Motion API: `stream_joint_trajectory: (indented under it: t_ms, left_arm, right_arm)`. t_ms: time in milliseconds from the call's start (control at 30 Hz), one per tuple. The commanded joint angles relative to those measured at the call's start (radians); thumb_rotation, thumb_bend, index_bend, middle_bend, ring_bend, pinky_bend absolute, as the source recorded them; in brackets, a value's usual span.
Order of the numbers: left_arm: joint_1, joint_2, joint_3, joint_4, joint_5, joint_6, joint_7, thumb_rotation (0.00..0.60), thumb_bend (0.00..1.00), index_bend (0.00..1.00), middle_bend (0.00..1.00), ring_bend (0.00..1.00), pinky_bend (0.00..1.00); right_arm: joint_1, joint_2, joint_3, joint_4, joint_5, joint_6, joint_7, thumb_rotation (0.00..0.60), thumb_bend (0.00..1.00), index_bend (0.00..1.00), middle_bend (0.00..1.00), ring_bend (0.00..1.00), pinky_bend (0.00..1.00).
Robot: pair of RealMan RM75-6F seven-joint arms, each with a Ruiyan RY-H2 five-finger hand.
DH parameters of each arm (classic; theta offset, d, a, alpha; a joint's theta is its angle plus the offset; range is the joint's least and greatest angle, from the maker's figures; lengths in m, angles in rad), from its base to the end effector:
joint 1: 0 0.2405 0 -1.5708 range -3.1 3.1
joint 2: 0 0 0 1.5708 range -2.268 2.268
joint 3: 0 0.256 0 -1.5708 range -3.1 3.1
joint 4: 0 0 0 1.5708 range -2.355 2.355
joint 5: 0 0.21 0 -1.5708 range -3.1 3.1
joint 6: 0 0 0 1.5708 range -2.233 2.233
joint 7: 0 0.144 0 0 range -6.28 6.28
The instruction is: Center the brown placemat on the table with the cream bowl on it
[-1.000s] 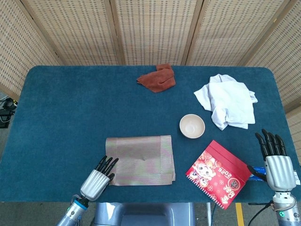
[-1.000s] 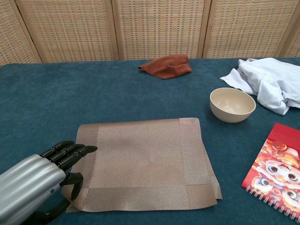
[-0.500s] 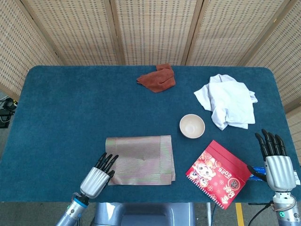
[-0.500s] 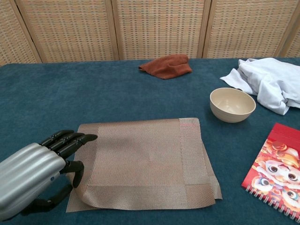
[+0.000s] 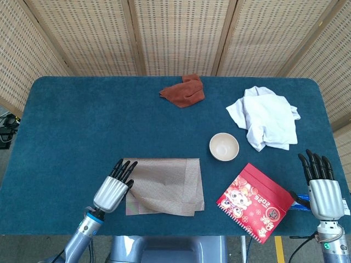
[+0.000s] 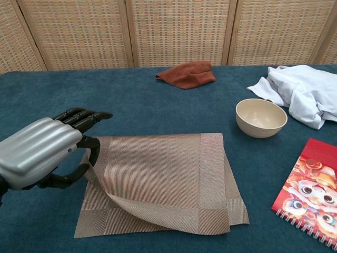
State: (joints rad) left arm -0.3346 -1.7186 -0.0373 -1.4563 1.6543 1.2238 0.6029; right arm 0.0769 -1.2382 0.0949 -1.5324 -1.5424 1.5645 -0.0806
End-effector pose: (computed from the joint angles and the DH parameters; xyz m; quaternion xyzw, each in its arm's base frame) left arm -0.1736 0.2133 -0.0505 -0.7737 -0.2293 -0.3856 0.4473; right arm -0.3040 -0.1872 0.1428 0.5839 -0.3349 0.4175 0.6105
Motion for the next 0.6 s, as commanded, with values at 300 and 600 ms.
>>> stream_joint_trajectory:
  t_ms: [300, 600]
  left_arm:
    - [-0.142, -0.046, -0.189, -0.02, -0.19, -0.12, 0.204, 0.6, 0.53, 0.63, 0.0, 0.0, 0.0]
    - [-0.243, -0.056, -0.283, 0.072, -0.302, -0.165, 0.21, 0.6, 0.53, 0.64, 0.0, 0.0, 0.0]
  right_arm:
    - [0.015, -0.03, 0.015, 0.045, 0.048, -0.037, -0.043, 0.6, 0.15, 0.06, 0.0, 0.0, 0.0]
    - [0.019, -0.042, 0.024, 0.069, 0.069, -0.044, -0.055, 0.6, 0.15, 0.06, 0.0, 0.0, 0.0]
